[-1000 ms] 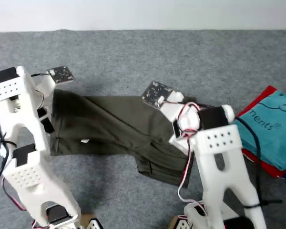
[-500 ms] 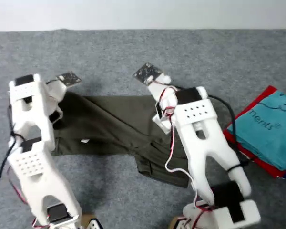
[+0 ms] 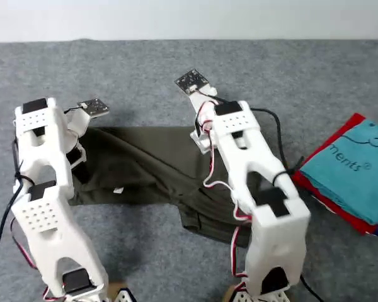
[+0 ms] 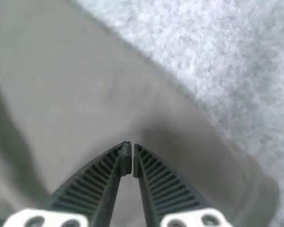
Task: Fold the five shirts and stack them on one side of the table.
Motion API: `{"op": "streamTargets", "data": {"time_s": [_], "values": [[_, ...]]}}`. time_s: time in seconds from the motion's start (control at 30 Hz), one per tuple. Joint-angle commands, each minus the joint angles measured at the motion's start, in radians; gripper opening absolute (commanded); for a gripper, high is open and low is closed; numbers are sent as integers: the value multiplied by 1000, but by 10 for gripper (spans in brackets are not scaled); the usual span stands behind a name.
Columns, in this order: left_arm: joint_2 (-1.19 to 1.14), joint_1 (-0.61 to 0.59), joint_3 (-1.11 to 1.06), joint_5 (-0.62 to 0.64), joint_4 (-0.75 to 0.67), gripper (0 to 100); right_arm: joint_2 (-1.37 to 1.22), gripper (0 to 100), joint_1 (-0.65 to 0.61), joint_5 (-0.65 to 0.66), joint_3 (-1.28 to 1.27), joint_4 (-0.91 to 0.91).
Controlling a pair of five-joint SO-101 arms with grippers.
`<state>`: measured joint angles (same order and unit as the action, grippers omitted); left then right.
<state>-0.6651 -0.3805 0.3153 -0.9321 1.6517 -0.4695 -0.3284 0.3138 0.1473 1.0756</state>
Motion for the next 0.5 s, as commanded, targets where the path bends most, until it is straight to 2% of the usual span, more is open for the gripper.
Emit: {"op": "streamTargets", "data": {"time_s": [0.0, 0.17, 0.37, 0.47], "values": [[15, 14, 12, -23, 26, 156, -116, 10, 16, -51, 253, 91], [17, 14, 45, -54, 98, 156, -288, 10, 16, -54, 511, 245], [8, 5, 45, -57, 100, 152, -424, 10, 16, -57, 709, 349], [8, -20, 45, -106, 100, 152, -466, 10, 16, -54, 775, 380]]}}
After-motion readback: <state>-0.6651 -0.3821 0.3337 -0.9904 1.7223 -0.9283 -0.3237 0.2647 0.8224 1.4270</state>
